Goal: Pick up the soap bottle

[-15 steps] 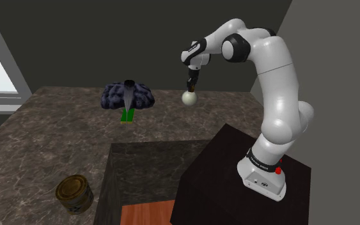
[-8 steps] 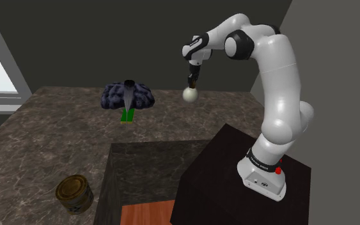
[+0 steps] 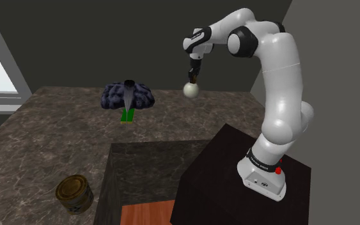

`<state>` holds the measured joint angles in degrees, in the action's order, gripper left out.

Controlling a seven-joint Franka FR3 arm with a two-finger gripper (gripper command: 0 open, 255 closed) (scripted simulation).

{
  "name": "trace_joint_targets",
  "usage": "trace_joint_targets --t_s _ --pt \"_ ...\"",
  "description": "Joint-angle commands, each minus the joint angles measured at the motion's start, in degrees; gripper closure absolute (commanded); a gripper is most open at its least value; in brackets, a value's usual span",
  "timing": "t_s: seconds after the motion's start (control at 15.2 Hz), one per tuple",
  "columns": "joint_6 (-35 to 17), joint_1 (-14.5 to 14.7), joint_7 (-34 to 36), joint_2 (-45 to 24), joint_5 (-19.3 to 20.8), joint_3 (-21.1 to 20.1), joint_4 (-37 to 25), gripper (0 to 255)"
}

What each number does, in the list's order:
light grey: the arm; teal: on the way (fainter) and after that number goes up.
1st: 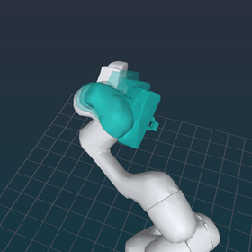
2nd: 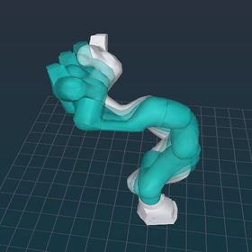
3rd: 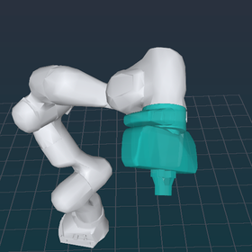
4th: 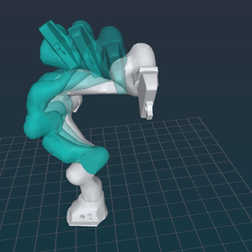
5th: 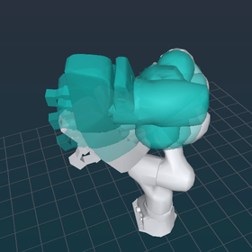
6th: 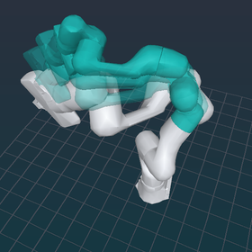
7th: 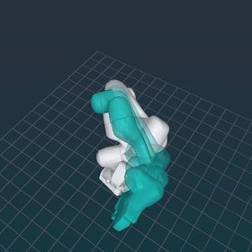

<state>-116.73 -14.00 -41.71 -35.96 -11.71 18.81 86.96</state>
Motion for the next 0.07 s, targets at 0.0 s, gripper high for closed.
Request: trace_joint_targets --t_s 0.0 --pt "0.32 -0.03 -0.04 0.26 0.08 0.08 -0.08 255"
